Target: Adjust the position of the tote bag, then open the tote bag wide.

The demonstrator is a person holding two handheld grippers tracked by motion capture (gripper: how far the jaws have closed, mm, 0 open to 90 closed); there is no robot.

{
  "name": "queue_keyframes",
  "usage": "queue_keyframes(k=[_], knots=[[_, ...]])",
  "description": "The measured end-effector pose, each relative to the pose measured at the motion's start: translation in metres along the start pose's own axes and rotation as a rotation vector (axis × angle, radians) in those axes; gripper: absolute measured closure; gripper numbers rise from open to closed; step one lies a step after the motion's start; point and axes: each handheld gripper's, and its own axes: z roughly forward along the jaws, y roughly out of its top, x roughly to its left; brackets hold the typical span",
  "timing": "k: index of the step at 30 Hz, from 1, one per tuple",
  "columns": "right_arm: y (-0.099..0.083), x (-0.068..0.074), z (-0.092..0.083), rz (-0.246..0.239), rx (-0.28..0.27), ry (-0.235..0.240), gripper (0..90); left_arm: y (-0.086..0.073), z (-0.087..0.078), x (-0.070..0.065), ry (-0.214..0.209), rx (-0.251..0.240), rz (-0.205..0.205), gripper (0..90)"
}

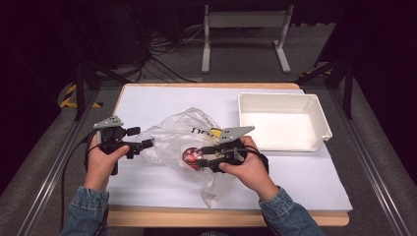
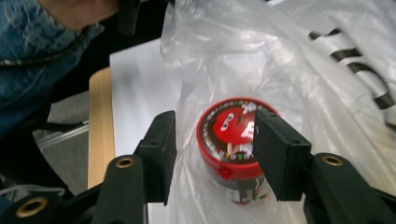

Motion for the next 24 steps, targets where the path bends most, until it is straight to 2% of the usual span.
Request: queue_keyframes(k=[5, 10, 15, 17, 19, 24], knots=[[-0.004, 0.001, 0.003, 0.003, 0.029, -0.007, 43.3, 0.001, 0.000, -0.001, -0.008, -0.012, 0.000, 12.5], [-0.010, -0.004, 0.006, 0.023, 0.042, -0.053, 39.3, 0.001, -0.001, -0.001, -0.008, -0.010, 0.002, 12.5], [-0.012, -0.005, 0.008, 0.009, 0.051, -0.095, 33.1, 0.001, -0.001, 0.000, -0.006, -0.013, 0.006, 12.5], [-0.013, -0.006, 0.011, 0.006, 0.065, -0.110, 28.3, 0.000, 0.000, -0.001, -0.007, -0.012, -0.004, 12.5], [-0.015, -0.007, 0.013, 0.005, 0.075, -0.126, 24.6, 0.000, 0.000, 0.000, -0.003, -0.007, 0.005, 12.5], [-0.018, -0.008, 0.020, -0.001, 0.087, -0.123, 20.0, 0.000, 0.000, -0.001, -0.005, -0.009, -0.001, 12.4]])
